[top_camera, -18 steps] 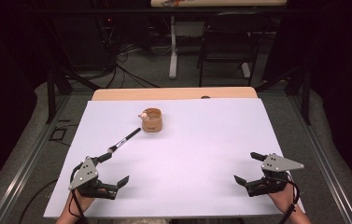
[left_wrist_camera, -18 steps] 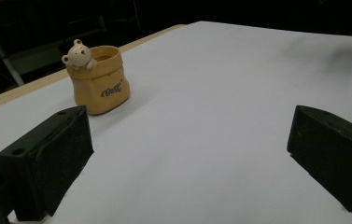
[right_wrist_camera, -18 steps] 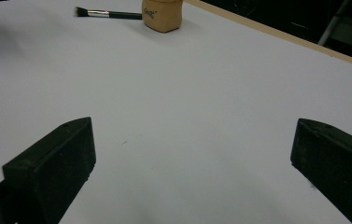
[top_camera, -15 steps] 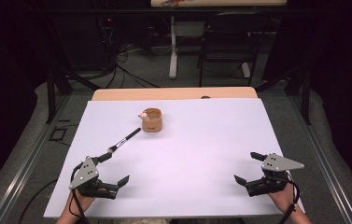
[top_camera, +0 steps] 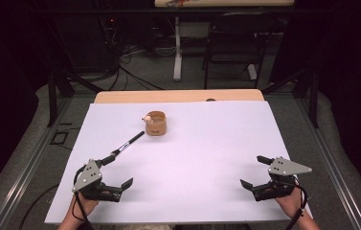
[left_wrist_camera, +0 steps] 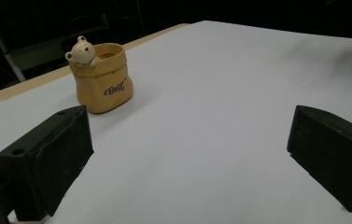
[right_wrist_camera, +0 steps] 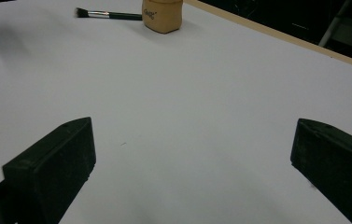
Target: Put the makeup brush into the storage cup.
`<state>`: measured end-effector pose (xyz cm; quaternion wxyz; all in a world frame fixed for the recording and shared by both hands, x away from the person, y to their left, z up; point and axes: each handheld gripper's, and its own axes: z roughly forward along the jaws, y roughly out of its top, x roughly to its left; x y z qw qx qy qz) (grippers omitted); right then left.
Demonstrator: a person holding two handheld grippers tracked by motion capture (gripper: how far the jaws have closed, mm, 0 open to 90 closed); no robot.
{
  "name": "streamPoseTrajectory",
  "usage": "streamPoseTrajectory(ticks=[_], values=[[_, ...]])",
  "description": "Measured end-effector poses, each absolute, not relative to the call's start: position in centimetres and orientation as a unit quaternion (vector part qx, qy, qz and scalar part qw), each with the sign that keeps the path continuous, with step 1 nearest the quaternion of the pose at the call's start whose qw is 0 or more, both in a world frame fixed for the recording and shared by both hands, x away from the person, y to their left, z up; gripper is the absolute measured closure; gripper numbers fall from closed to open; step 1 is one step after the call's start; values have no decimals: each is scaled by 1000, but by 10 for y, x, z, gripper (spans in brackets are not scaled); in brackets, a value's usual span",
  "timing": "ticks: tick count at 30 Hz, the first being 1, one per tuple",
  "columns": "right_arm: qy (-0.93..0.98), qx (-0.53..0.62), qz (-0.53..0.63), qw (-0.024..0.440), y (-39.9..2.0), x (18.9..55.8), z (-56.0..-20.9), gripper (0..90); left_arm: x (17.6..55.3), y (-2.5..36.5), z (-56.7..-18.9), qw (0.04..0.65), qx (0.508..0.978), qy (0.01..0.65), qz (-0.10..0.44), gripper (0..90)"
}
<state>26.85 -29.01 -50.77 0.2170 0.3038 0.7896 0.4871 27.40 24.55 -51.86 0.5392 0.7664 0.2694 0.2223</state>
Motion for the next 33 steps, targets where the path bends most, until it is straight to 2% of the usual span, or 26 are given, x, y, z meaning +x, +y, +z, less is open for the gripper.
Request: streamPoseTrajectory(ticks=[29,33], values=[[791,305,481,222,-291,270,-508,0,313,243,-515,532,751,285,268,10],[791,306,481,220,-291,271,-508,0,322,242,-514,522,756,300,256,22]])
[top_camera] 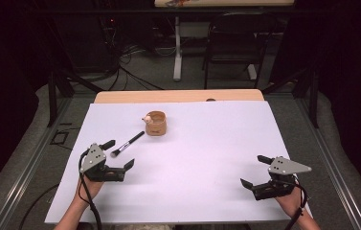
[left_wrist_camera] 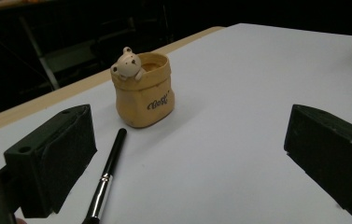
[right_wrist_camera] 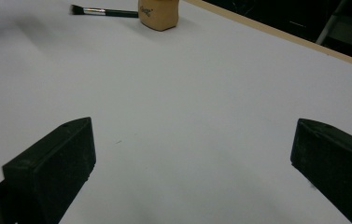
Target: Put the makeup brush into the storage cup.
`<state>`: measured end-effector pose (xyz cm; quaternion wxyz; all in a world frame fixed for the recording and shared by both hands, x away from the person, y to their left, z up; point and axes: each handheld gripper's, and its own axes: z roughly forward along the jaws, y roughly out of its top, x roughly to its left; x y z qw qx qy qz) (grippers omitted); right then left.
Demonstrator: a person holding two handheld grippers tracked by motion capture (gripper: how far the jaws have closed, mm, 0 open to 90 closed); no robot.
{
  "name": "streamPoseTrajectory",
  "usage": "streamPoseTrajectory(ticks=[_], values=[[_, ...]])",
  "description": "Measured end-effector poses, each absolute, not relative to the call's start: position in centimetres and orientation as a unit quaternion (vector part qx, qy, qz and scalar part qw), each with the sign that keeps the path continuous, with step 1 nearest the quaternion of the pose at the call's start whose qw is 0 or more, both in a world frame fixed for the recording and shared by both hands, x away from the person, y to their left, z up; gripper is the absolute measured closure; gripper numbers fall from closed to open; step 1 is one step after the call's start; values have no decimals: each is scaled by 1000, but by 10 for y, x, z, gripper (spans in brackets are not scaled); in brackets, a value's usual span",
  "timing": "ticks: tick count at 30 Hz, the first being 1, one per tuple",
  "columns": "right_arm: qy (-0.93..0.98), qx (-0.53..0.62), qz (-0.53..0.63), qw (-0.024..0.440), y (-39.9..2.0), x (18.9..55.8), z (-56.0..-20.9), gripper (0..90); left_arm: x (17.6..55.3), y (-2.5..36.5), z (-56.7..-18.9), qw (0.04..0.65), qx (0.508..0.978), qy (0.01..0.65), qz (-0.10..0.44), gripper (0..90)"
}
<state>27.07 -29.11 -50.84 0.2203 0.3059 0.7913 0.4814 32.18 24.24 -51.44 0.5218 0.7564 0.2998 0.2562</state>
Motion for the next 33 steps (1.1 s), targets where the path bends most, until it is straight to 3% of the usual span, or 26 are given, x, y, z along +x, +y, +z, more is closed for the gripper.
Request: streamPoseTrajectory(ticks=[33], values=[[794,306,479,217,-291,272,-510,0,365,241,-514,520,748,314,267,18]])
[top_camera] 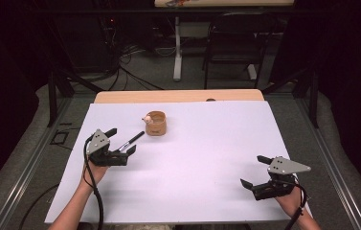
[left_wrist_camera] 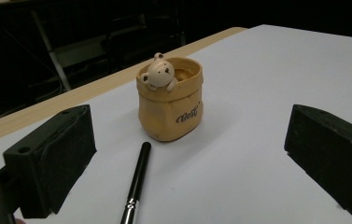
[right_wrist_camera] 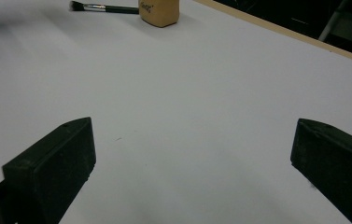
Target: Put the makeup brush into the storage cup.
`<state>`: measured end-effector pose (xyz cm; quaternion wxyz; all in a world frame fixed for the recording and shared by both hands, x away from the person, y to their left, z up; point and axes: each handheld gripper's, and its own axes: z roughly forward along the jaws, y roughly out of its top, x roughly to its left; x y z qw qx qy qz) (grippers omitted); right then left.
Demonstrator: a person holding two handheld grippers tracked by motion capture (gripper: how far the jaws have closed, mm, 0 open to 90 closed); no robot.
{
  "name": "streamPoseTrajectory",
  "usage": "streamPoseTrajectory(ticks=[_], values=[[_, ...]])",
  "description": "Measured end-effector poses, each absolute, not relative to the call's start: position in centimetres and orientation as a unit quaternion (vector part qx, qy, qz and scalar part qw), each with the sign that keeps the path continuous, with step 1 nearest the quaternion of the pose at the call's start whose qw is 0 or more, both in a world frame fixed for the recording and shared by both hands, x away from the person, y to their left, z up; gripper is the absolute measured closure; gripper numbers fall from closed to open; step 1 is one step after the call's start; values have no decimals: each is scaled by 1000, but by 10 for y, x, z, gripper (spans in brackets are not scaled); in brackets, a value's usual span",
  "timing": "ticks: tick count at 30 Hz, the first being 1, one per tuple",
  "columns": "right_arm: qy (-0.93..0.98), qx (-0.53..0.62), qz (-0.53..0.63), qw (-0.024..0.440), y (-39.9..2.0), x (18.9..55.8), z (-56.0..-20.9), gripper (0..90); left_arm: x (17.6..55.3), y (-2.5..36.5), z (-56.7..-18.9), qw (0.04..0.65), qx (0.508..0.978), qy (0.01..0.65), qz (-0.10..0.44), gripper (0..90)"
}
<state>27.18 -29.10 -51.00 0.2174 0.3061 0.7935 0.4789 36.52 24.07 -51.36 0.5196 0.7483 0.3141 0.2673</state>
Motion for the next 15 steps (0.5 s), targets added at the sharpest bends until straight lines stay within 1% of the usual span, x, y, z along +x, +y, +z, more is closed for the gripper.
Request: streamPoseTrajectory(ticks=[15], values=[[795,306,478,215,-291,272,-510,0,383,241,-515,521,745,319,267,12]])
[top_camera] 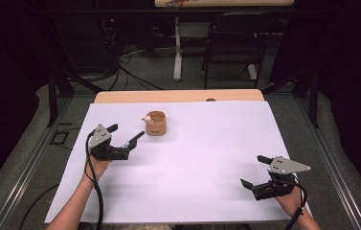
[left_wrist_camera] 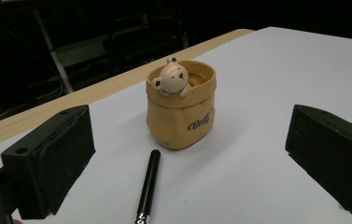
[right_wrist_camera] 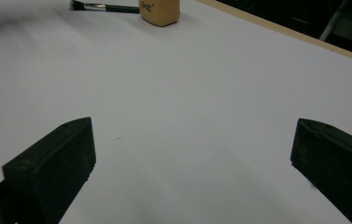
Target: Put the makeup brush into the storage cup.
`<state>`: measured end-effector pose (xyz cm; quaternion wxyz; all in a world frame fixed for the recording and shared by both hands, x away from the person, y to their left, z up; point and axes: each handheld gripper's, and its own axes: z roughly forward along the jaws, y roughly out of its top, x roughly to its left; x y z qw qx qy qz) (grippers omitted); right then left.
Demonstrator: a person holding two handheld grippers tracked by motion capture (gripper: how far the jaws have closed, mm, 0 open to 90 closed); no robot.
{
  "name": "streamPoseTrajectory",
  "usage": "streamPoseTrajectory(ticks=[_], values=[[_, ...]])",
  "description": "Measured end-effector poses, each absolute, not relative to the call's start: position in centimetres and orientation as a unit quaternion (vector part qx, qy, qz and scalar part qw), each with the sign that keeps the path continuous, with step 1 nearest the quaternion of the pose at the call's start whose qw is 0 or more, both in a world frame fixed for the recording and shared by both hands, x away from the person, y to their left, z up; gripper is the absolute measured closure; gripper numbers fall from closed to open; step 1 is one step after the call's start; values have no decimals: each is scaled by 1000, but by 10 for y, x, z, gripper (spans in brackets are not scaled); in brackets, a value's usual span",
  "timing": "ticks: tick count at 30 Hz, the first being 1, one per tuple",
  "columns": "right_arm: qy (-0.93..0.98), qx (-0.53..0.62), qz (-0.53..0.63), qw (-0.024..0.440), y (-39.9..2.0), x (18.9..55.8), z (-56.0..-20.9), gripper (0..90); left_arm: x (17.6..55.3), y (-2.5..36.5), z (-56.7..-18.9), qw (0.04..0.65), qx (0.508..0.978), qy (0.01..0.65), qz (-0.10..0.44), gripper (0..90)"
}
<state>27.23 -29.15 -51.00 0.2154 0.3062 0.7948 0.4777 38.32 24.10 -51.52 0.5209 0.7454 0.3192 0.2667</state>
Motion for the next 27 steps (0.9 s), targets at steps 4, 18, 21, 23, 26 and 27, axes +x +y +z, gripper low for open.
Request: streamPoseTrajectory(ticks=[4,18,21,23,26,27], values=[[796,305,477,215,-291,272,-510,0,387,242,-516,519,745,320,270,12],[797,304,476,214,-292,272,-510,0,415,246,-525,491,756,346,260,12],[797,304,475,214,-292,271,-510,0,420,246,-525,477,763,351,257,12],[797,304,475,214,-292,271,-510,0,423,246,-524,470,767,358,252,11],[797,303,477,214,-293,271,-509,0,426,247,-522,460,771,369,238,11],[797,303,477,213,-293,271,-509,0,428,248,-520,450,775,380,231,5]])
